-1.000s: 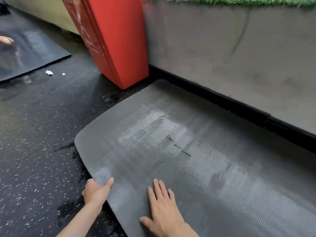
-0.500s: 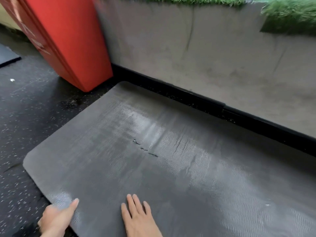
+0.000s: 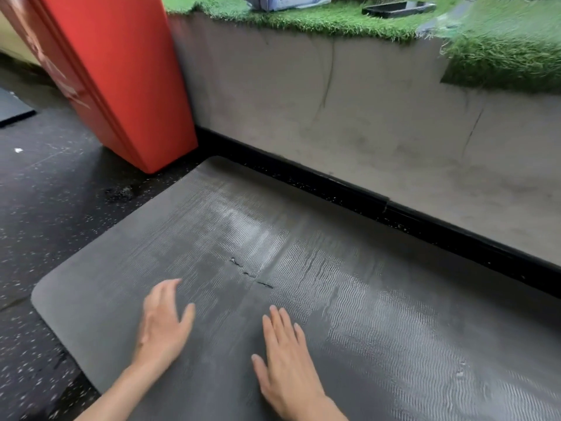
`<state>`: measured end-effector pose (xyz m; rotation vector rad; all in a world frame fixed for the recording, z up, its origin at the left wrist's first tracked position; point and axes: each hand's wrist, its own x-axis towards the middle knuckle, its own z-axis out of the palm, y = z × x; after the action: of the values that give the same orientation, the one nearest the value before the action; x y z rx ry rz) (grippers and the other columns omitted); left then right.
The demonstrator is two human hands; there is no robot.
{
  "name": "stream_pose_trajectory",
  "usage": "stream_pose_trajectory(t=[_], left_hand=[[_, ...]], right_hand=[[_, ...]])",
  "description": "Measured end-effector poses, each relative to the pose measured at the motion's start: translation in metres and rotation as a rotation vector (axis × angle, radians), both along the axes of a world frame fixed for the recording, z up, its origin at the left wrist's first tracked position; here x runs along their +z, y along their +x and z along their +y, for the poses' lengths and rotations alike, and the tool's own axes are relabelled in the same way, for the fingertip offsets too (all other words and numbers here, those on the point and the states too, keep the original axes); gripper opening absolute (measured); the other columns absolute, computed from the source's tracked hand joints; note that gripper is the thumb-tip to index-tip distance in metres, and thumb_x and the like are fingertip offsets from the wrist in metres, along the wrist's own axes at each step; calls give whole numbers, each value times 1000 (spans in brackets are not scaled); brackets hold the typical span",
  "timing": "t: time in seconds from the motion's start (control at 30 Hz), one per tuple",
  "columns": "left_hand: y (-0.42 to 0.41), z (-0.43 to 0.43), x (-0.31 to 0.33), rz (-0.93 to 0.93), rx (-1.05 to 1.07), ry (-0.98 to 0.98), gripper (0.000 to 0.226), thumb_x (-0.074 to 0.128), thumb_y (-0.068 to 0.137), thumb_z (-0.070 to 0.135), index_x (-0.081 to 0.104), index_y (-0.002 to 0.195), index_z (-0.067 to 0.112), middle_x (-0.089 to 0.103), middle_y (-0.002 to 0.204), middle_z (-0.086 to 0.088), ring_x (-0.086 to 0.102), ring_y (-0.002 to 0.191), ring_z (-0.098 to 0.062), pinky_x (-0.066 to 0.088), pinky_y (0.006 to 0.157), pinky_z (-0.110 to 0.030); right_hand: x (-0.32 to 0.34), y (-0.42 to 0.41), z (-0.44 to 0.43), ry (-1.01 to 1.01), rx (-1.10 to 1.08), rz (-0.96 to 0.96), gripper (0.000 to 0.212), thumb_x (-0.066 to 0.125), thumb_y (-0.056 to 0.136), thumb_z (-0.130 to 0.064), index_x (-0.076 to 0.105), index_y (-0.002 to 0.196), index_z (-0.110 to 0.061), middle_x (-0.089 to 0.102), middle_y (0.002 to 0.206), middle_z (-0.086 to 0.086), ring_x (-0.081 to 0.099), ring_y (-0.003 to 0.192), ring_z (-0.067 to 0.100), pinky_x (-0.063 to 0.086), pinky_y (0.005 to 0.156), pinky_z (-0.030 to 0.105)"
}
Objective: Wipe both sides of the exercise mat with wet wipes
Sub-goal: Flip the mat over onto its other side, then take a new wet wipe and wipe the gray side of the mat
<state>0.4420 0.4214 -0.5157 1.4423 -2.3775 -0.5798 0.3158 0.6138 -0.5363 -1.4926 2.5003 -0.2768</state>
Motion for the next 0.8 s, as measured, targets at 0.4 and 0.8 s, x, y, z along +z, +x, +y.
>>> stream_pose_trajectory(t=[0.4,0.8], left_hand=[[-98,62,101,158,-380,-134,46,57,94,13,47,138,0,48,142,-16,41,134,-31,32,111,-39],[-45,174,394,188,-302,97,35,49,98,12,52,132,5,51,136,-8,45,125,-23,39,103,-35]], right_hand=[[128,-66,-2,-209,29,3,60,39,102,-30,17,153,-6,5,162,11,-1,149,25,2,119,38],[415,9,75,-365,-104,-177,37,44,89,-17,55,121,-2,61,108,16,56,97,36,47,84,44]])
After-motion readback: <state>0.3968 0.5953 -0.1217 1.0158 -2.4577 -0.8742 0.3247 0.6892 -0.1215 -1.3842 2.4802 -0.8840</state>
